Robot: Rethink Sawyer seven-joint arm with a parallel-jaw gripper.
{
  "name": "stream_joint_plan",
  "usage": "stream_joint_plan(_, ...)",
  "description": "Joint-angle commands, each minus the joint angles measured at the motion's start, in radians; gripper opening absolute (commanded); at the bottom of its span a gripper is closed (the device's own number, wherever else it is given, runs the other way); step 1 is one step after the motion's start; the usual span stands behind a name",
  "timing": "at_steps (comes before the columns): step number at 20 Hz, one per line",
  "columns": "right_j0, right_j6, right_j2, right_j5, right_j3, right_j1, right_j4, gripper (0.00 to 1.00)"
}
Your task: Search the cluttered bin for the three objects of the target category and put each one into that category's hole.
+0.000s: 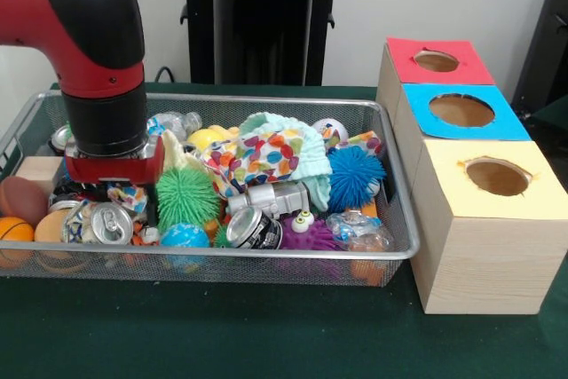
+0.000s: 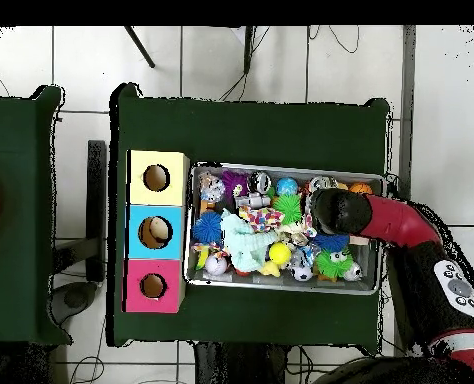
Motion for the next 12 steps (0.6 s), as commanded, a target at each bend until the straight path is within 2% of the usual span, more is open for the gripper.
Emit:
stream_joint_plan(1, 0.053, -0.010, 0.007, 0.133, -0.085, -0.008, 0.010, 1.00)
stream_joint_plan(2, -0.003, 0.007, 0.012, 0.052, 0.054, -0.110, 0.019, 1.00)
stream_joint_plan(5, 0.006, -0.036, 0.017, 0.177, 0.041, -0.203, 0.052, 1.00)
stream_joint_plan(8, 0.023, -0.060, 0.013, 0.298, 0.002, -0.239, 0.069, 1.00)
stream_joint_plan(10, 0.022, -0.055, 0.014, 0.295, 0.009, -0.241, 0.066, 1.00)
stream_joint_plan(12, 0.008, -0.026, 0.019, 0.211, 0.048, -0.208, 0.055, 1.00)
